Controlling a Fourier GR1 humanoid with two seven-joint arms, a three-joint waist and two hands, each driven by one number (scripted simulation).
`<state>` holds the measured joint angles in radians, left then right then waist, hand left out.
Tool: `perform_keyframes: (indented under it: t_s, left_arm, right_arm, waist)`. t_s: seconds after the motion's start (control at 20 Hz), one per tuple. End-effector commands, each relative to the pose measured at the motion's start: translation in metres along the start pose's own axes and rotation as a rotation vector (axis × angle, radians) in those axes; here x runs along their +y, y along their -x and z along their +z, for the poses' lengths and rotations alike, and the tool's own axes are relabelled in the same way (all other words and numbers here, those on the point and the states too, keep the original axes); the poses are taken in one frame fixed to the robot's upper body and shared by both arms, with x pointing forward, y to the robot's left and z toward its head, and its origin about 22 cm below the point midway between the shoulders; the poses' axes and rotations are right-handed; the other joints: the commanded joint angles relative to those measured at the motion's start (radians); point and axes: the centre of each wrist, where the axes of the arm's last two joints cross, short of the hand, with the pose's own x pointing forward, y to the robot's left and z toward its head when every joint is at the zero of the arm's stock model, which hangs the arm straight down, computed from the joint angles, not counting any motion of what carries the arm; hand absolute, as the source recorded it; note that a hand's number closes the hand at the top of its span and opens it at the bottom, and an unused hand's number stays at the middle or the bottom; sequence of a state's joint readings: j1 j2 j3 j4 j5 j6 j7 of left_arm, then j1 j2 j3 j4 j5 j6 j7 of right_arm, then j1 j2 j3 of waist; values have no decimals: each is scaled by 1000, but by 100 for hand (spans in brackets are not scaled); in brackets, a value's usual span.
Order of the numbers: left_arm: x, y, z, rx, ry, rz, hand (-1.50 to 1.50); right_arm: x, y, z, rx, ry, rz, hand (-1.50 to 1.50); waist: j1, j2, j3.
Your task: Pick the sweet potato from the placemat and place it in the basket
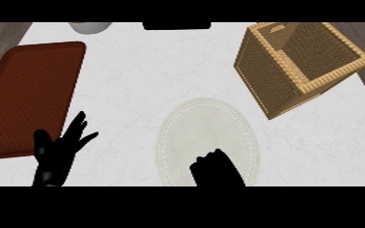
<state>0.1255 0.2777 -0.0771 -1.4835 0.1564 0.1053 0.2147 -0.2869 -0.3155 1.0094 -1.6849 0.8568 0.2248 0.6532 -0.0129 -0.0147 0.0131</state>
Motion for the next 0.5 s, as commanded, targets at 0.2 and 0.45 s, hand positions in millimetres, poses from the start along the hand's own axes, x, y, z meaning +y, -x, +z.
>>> perform_keyframes:
  t_s: [0.2,0.45]
  left_arm:
    - [8,30,8,146,9,-14,0]
    - [7,17,7,108,-18,16,0]
  right_arm:
    - [-24,-9,71,-56,224,-210,150]
    - [-74,-14,107,-173,529,-715,150]
  waist:
    - [-13,11,-13]
    - [-31,12,-10]
